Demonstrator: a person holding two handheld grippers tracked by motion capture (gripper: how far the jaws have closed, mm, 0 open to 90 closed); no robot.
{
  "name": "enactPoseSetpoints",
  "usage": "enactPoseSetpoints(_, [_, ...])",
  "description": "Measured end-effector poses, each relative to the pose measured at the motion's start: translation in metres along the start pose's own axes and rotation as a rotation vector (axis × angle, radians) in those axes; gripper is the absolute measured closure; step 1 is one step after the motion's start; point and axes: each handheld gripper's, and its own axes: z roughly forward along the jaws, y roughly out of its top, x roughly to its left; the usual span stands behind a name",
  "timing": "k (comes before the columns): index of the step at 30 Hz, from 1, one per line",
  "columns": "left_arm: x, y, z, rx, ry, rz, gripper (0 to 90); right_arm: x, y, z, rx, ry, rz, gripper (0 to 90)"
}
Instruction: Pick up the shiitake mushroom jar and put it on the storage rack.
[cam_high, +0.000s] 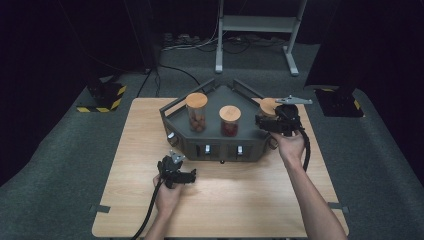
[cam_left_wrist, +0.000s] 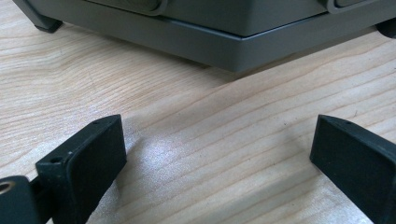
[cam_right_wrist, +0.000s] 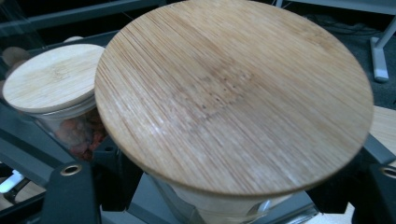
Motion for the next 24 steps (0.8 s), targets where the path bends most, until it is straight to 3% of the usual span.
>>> enactPoseSetpoints(10, [0.0, 0.0, 0.0, -0.001, 0.0, -0.001, 3.4, 0.008, -0.001, 0.017, 0.022, -0.007, -0.022, 25.2])
enactPoseSetpoints(24, [0.0, 0.0, 0.0, 0.0, 0.0, 0.001, 3.5, 0.005, -0.003, 0.031, 0.044, -0.031, -0.014, 25.2])
